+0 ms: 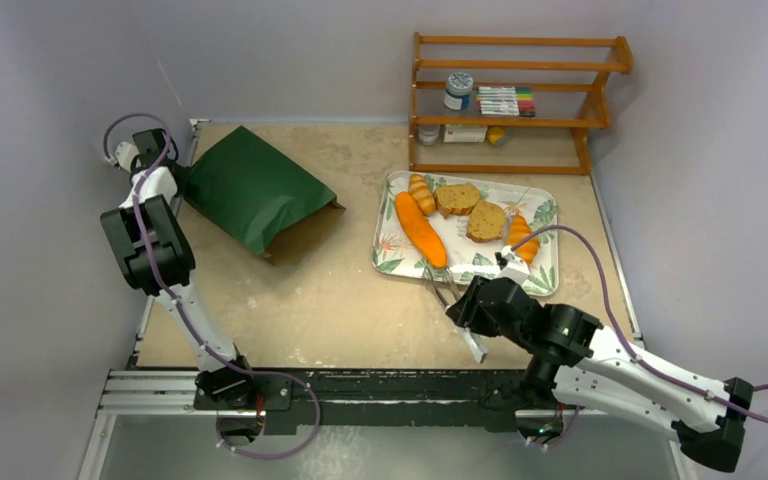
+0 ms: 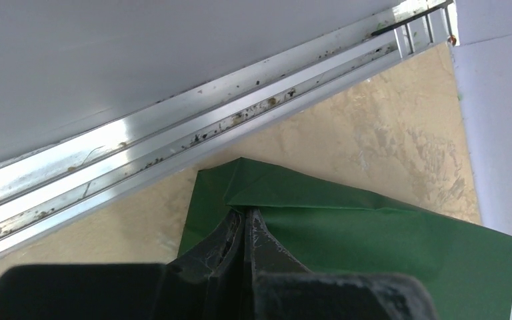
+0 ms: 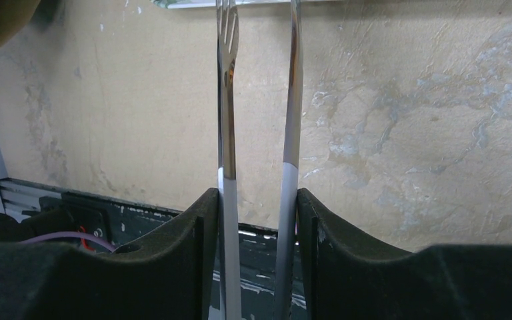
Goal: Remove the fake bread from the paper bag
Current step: Place the fake bread in the container, then adjust the paper bag at the center of the board.
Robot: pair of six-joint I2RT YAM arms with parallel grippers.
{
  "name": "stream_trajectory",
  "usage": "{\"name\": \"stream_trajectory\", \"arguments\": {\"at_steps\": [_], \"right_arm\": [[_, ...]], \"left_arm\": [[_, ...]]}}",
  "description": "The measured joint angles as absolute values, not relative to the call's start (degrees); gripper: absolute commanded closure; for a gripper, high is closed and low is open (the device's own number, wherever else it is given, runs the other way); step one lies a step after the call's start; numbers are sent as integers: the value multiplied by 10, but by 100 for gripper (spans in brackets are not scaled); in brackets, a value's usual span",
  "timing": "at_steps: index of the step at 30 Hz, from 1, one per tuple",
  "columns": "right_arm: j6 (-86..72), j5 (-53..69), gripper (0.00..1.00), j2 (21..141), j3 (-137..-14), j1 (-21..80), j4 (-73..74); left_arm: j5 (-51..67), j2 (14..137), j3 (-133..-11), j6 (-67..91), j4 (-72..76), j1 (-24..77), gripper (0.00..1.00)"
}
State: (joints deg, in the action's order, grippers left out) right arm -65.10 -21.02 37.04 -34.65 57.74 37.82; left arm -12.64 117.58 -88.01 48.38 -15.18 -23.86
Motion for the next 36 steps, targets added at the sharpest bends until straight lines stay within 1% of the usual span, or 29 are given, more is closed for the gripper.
{"name": "stream_trajectory", "arguments": {"at_steps": [6,15,25,36], "right_arm": [[-651,-210,55,358,-339,578,378],[-650,-208,55,339,-336,578,383],[-643,-199,57,352,-365,578,425],[-605,-199,61,381,-464,578,451]], "left_arm": [[-121,1214,-935,484,-168,-238,100],[-116,1244,-980,483,-182,-237,100],[-107,1245,-983,477,-186,-239,100],[-71,1224,-947,458,-160,-246,100]]}}
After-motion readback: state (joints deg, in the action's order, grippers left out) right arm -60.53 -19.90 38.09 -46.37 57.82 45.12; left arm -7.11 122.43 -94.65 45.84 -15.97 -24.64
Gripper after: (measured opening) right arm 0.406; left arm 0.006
